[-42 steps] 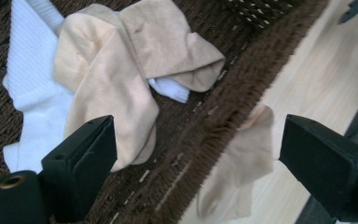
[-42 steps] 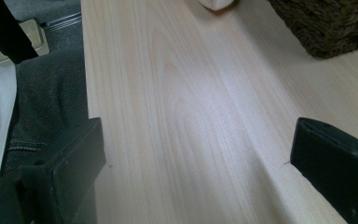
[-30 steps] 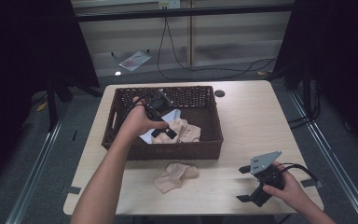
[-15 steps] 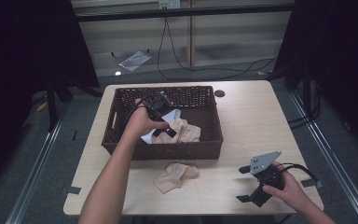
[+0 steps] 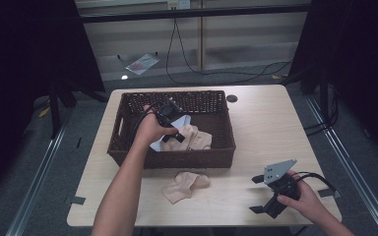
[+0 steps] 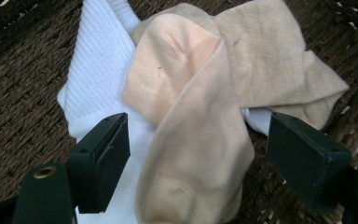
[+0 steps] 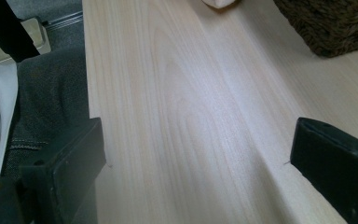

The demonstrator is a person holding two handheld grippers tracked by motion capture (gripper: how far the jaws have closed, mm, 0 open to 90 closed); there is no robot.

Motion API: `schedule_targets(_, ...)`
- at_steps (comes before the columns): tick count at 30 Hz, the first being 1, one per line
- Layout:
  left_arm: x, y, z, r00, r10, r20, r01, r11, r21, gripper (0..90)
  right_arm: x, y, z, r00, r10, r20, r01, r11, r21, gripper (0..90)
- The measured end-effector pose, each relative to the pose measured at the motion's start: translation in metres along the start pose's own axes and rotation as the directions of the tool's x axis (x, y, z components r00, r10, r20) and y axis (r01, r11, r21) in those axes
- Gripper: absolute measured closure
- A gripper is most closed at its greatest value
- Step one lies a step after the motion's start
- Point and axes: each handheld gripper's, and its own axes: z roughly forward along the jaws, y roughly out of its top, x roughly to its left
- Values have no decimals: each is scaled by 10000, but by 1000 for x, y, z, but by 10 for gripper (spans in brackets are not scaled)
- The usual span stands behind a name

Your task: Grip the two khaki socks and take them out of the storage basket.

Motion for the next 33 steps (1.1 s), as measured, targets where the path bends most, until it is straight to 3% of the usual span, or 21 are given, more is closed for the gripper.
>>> schedule_targets(8, 6, 1, 14, 9999, -41, 143, 42, 10000, -78, 249, 0, 0, -1, 10000, -36, 9, 37, 10000, -29, 29)
schedule_targets(16, 6, 4, 24, 9994, 276, 196, -274, 9995, -127, 380, 0, 0, -1, 10000, -51, -13, 51, 10000, -21, 28)
schedule_targets(17, 6, 4, 26, 9990, 280, 348, -277, 9996, -92, 472, 0, 0, -1, 10000, -45, -5, 45, 10000, -16, 28)
schedule_targets(18, 6, 4, 26, 9990, 17, 455, -21, 10000, 89, 607, 0, 0, -2, 10000, -39, 3, 39, 10000, -17, 28)
schedule_targets(19, 6, 4, 26, 9990, 17, 455, -21, 10000, 89, 669, 0, 0, -2, 10000, -39, 3, 39, 10000, -17, 28)
schedule_targets(20, 5, 4, 26, 9966, -125, 815, 104, 9996, 258, 747, 0, 0, -2, 10000, -40, -2, 40, 10000, -28, 29)
schedule_targets(22, 4, 4, 22, 9936, -582, 965, 544, 9977, 414, 835, 0, 0, -2, 10000, -45, 7, 45, 10000, -10, 29)
schedule_targets(25, 3, 4, 13, 9896, -891, 1133, 835, 9951, 533, 860, 0, 0, -1, 10000, -79, -10, 79, 10000, 16, 29)
schedule_targets(33, 1, 5, -15, 9851, -1044, 1364, 1010, 9944, 315, 861, 0, 0, -1, 10000, -32, -25, 32, 10000, 31, 28)
